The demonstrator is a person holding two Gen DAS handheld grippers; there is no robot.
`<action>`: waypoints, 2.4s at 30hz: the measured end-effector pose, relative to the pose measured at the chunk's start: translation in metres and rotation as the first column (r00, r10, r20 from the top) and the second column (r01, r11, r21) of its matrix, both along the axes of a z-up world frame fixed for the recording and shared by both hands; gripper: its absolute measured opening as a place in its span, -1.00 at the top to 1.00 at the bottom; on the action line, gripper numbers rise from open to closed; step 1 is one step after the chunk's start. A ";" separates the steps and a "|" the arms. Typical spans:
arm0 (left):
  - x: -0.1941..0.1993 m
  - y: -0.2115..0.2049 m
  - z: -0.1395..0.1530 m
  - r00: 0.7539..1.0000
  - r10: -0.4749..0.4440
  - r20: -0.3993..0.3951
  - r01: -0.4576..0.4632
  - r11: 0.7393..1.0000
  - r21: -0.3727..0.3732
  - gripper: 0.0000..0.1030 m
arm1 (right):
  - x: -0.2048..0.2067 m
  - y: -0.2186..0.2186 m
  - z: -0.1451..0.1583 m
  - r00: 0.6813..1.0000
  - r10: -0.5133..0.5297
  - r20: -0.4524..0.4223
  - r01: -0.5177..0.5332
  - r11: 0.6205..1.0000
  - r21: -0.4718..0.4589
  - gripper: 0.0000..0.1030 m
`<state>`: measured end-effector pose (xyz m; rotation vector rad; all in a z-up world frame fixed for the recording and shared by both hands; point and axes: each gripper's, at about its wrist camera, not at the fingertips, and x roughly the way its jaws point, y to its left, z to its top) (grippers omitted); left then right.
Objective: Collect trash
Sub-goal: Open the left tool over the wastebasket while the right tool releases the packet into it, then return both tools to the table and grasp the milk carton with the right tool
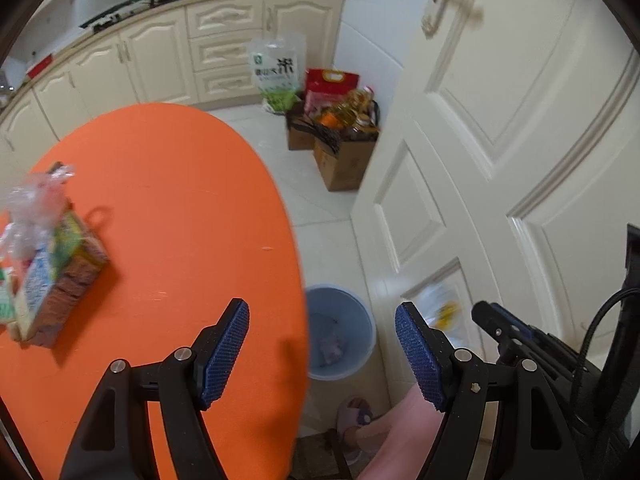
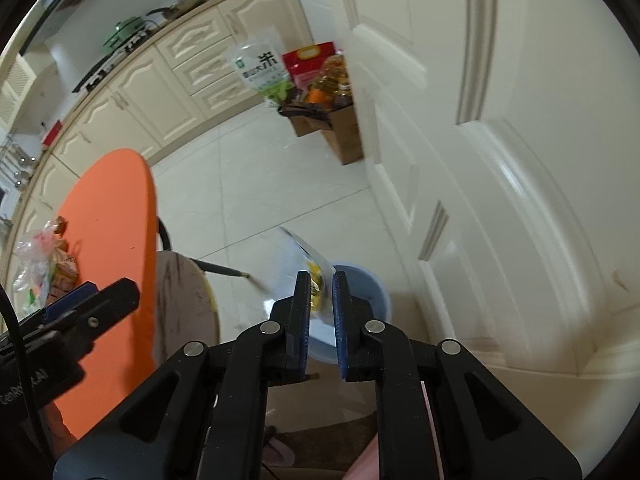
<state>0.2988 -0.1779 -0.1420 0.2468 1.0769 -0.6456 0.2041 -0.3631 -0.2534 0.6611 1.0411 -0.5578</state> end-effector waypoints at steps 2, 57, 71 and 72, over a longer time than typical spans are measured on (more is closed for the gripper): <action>-0.002 0.004 0.002 1.000 0.009 0.010 -0.009 1.000 -0.003 -0.40 | 0.001 0.002 0.000 1.000 0.001 -0.005 -0.001 1.000 0.000 0.71; -0.014 0.363 0.044 0.837 0.545 0.043 -0.543 0.838 -0.048 -0.57 | 0.144 0.295 0.083 0.877 0.468 0.109 -0.460 0.883 -0.090 -0.77; 0.073 0.375 -0.003 0.826 0.562 -0.051 -0.563 0.826 -0.024 -0.57 | 0.252 0.279 0.018 0.917 0.397 -0.031 -0.396 0.917 0.053 -0.77; 0.073 0.370 -0.006 0.826 0.561 -0.051 -0.562 0.827 -0.022 -0.57 | 0.254 0.278 0.015 0.919 0.392 -0.041 -0.391 0.920 0.040 -0.80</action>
